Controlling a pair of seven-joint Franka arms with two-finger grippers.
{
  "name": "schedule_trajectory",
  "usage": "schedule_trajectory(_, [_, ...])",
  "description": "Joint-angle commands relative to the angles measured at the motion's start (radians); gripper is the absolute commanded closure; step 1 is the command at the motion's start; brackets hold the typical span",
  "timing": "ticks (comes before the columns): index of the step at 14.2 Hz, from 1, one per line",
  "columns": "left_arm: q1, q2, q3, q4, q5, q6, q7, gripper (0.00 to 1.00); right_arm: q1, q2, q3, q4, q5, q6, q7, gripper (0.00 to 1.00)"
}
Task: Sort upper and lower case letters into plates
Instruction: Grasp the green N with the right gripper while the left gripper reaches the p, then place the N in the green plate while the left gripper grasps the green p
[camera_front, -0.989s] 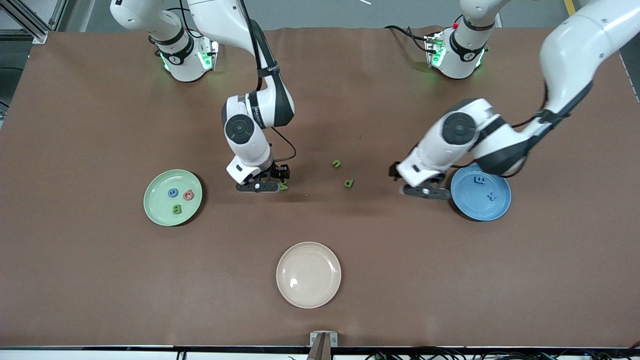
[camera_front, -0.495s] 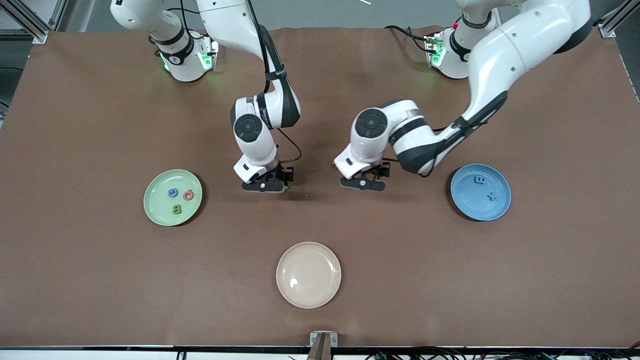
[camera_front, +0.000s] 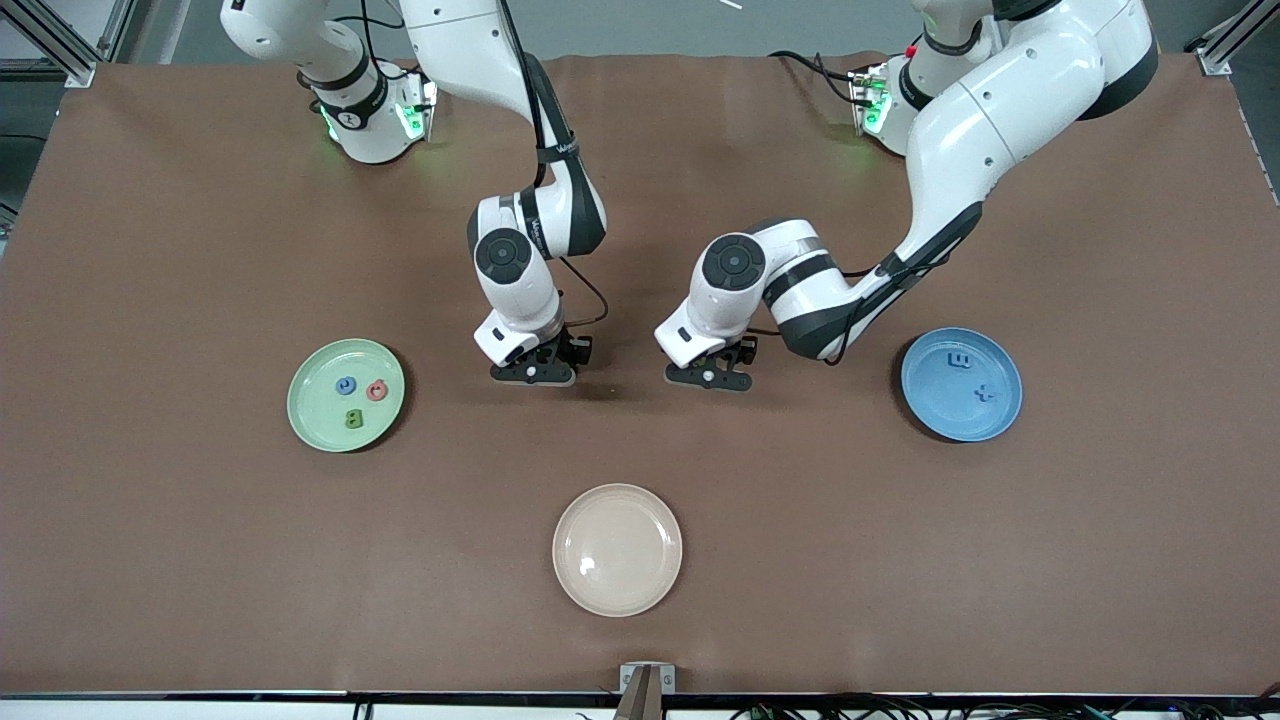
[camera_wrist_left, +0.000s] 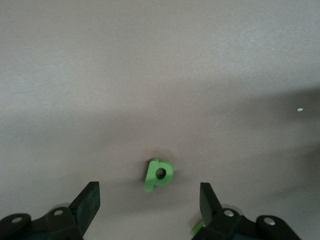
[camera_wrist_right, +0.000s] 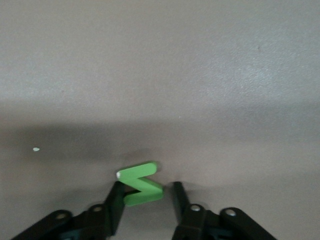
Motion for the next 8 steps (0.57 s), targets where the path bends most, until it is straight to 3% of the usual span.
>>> schedule_trajectory(1, [-0.076, 0.003, 0.056, 0.018, -0.004, 0.041, 0.006, 0.1, -0.022, 0.01, 0.015, 0.009, 0.021, 0.004, 0.004, 0.81])
schedule_trajectory(2, [-0.092, 0.003, 0.081, 0.018, -0.001, 0.044, 0.011, 0.12, -0.028, 0.01, 0.015, 0.009, 0.021, 0.001, 0.006, 0.95])
schedule_trajectory(3, [-0.109, 0.003, 0.093, 0.018, 0.0, 0.058, 0.015, 0.15, -0.037, 0.01, 0.015, 0.009, 0.021, 0.0, 0.004, 1.0])
schedule_trajectory(6, [-0.121, 0.003, 0.11, 0.017, 0.0, 0.079, 0.021, 0.31, -0.076, -0.005, 0.008, 0.007, 0.013, -0.029, -0.037, 1.0])
schedule_trajectory(8, [-0.118, 0.003, 0.112, 0.017, 0.0, 0.079, 0.023, 0.4, -0.096, -0.053, -0.056, -0.004, 0.011, -0.136, -0.164, 1.0])
